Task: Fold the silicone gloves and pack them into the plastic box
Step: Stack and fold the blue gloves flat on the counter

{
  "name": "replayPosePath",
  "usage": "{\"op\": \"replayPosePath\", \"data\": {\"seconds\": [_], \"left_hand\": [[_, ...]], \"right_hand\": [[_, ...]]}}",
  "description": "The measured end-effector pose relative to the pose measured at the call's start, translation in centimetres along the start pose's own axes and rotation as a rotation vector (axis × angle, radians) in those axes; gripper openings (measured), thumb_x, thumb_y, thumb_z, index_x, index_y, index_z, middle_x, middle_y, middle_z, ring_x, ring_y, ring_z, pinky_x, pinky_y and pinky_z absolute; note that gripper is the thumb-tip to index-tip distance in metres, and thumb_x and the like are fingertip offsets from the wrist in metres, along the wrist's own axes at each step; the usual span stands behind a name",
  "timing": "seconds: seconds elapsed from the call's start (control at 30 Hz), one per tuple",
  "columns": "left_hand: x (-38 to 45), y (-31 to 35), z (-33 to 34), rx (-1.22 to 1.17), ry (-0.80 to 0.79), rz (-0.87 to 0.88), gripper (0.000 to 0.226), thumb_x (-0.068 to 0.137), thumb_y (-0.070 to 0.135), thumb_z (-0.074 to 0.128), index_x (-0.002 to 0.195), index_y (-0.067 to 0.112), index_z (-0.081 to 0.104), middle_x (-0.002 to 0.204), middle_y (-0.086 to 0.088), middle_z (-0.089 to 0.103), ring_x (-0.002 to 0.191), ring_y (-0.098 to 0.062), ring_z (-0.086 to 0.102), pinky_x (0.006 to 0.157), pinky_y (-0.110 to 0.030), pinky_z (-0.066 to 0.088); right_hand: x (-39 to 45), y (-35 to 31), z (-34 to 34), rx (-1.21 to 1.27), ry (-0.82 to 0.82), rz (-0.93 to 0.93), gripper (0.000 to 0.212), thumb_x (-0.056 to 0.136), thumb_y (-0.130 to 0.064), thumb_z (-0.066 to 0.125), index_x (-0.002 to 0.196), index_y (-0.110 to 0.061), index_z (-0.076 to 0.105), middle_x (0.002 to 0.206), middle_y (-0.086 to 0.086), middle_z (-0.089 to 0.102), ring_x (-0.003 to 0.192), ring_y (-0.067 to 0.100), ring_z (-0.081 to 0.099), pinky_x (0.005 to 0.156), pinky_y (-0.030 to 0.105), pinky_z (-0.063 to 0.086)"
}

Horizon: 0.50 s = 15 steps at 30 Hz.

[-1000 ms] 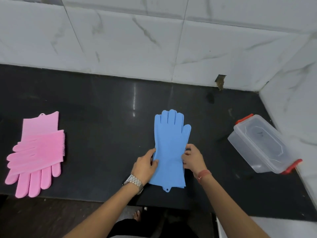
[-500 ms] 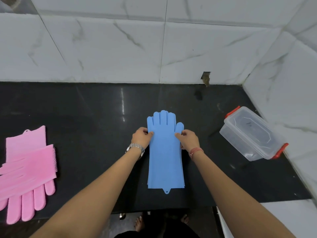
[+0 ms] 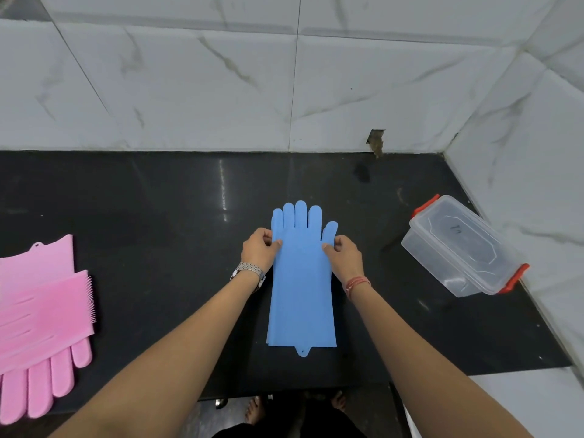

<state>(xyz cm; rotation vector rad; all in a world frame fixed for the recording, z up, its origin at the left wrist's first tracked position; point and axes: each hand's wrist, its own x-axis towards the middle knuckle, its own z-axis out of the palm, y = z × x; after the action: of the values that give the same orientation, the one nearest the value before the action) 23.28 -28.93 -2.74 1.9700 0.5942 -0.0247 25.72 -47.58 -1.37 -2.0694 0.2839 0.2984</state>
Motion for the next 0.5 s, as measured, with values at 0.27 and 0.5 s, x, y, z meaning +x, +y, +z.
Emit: {"op": "replayPosePath", "data": {"seconds": [0.27, 0.5], "left_hand": [[-0.3, 0.3, -0.3, 0.087, 0.033, 0.020, 0.017, 0.085, 0.026, 0.067, 0.098, 0.017, 0.062, 0.090, -0.001, 0.067, 0.083, -0.019, 0.066, 0.078, -0.037, 0.056], [-2.7, -0.3, -1.4, 0.265, -0.061, 0.057, 0.031, 0.085, 0.032, 0.068, 0.110, 0.021, 0.054, 0.083, 0.002, 0.066, 0.071, -0.017, 0.067, 0.074, -0.039, 0.058]], "right_hand": [[-1.2, 1.3, -0.6, 0.039, 0.002, 0.043, 0.014, 0.090, -0.012, 0.063, 0.100, -0.016, 0.055, 0.090, 0.000, 0.063, 0.085, 0.021, 0.066, 0.074, 0.039, 0.061], [-5.2, 4.0, -1.4, -0.098, -0.005, -0.028, 0.024, 0.087, -0.017, 0.070, 0.107, -0.019, 0.056, 0.085, 0.001, 0.062, 0.079, 0.015, 0.065, 0.067, 0.036, 0.061]]}}
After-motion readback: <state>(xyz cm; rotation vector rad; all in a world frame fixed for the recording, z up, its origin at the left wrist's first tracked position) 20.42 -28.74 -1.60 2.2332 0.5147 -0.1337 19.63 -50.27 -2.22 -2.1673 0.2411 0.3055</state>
